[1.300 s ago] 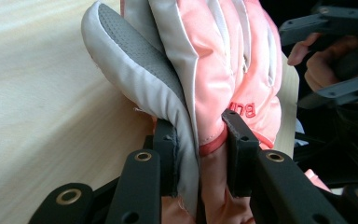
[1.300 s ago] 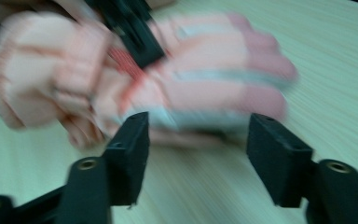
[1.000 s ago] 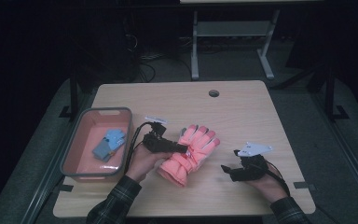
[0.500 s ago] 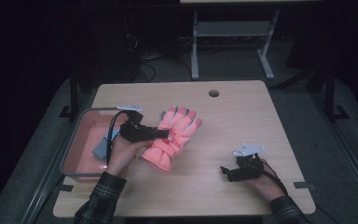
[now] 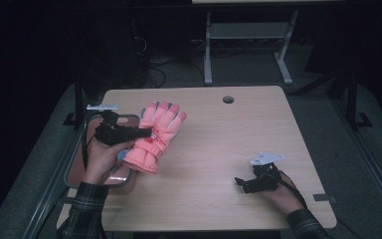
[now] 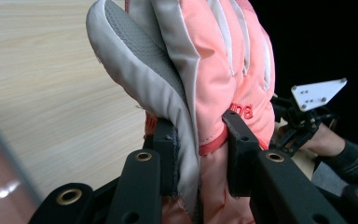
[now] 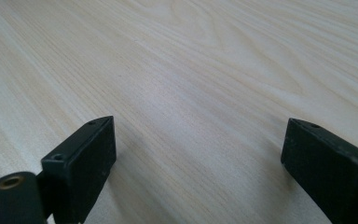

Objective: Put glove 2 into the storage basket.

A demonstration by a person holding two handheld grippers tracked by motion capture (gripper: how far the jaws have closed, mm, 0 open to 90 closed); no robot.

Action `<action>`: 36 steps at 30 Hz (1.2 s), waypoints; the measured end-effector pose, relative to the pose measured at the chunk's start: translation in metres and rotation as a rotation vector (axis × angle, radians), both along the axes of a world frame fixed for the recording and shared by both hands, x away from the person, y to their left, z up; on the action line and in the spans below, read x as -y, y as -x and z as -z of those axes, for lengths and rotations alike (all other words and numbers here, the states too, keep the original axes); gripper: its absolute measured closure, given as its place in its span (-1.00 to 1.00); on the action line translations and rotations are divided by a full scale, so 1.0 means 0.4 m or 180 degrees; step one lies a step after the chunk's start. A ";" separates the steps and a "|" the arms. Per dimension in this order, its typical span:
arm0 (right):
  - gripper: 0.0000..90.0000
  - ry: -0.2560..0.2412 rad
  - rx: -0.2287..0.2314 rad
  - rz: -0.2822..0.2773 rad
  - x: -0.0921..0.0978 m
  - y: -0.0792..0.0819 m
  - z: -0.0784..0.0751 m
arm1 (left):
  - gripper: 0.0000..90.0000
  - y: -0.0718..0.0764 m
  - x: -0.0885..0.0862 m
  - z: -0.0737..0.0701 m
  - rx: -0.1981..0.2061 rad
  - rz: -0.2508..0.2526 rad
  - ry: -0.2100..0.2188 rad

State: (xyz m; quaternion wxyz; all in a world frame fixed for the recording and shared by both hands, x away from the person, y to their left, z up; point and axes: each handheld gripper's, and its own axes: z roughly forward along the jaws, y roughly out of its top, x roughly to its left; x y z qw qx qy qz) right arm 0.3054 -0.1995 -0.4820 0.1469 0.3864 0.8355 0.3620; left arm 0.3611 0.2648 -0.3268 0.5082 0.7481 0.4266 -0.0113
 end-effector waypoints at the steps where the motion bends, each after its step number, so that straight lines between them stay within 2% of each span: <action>1: -0.78 0.0001 -0.0001 0.0000 0.000 0.000 0.000 | 0.57 0.000 -0.012 -0.003 0.0002 -0.0025 -0.0018; 10: -0.78 0.0000 -0.0002 0.0001 0.000 0.000 0.000 | 0.57 0.010 -0.132 -0.022 -0.0044 -0.0320 -0.0001; 16: -0.78 -0.0008 0.0000 0.0018 -0.001 0.000 0.000 | 0.57 0.019 -0.209 -0.015 -0.0124 -0.0518 0.0020; 22: -0.78 -0.0008 0.0001 0.0027 -0.001 0.000 0.000 | 0.56 0.020 -0.269 0.033 -0.0305 -0.0704 0.0006; 25: -0.78 -0.0008 0.0000 0.0030 -0.001 -0.001 0.000 | 0.56 0.015 -0.292 0.064 -0.0428 -0.0744 0.0006; 28: -0.78 -0.0007 -0.0013 0.0052 -0.001 0.000 0.000 | 0.56 0.008 -0.304 0.089 -0.0519 -0.0778 -0.0001; 36: -0.78 0.0001 -0.0010 0.0049 -0.001 -0.001 0.000 | 0.56 -0.006 -0.310 0.129 -0.0644 -0.0808 -0.0049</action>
